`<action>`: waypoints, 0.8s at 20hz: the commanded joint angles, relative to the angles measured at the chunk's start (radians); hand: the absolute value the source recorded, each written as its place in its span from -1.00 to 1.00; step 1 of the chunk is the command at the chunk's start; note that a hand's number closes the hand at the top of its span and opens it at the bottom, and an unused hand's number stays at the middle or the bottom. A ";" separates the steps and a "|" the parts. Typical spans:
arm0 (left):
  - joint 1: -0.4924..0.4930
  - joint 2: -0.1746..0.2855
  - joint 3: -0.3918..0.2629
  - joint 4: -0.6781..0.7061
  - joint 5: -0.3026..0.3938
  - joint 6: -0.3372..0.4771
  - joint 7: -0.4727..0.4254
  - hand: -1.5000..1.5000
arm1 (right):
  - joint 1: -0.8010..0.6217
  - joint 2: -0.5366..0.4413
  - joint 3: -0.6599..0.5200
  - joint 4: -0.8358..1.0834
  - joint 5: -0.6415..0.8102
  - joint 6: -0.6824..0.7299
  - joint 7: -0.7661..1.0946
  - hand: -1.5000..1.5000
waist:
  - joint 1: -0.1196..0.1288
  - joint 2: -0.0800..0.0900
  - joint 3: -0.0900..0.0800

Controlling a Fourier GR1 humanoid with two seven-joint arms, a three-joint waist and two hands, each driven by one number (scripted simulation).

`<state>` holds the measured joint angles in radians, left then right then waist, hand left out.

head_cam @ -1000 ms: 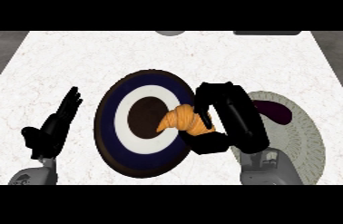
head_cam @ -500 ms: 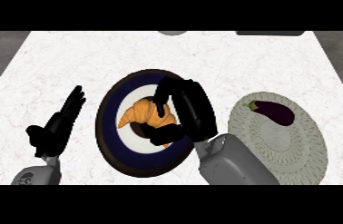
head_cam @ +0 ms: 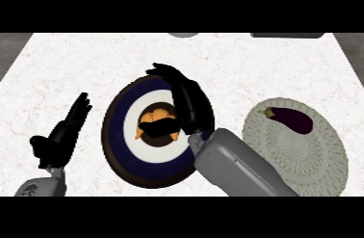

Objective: Pick the croissant from the placemat and place it in the plate

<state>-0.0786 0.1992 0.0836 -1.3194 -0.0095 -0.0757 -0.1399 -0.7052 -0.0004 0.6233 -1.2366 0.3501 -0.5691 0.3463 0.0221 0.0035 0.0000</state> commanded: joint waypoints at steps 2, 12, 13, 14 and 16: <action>0.048 -0.005 -0.009 -0.035 0.009 -0.017 0.004 0.00 | 0.027 0.000 -0.123 0.003 -0.175 -0.090 -0.159 -1.00 | 0.006 0.003 0.002; 0.001 0.020 0.034 -0.012 0.028 -0.028 0.008 0.00 | 0.275 -0.094 -0.383 -0.097 -0.563 0.229 -0.513 -1.00 | -0.022 0.000 0.001; 0.044 0.007 0.012 -0.043 0.009 -0.013 0.030 0.00 | 0.294 -0.113 -0.429 -0.087 -0.606 0.268 -0.541 -1.00 | -0.019 0.000 0.002; -0.001 0.018 0.019 -0.016 0.010 -0.025 0.028 0.00 | 0.343 -0.117 -0.421 -0.083 -0.595 0.289 -0.589 -1.00 | -0.024 -0.001 0.001; 0.027 -0.009 0.000 -0.052 -0.001 -0.004 0.029 0.00 | 0.317 -0.166 -0.498 0.037 -0.648 0.412 -0.681 -1.00 | -0.015 0.000 0.001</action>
<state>-0.0550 0.2049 0.0954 -1.3490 -0.0038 -0.0880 -0.1228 -0.4291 -0.1083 0.2259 -1.2909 -0.2040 -0.3179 -0.1887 0.0041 0.0036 0.0012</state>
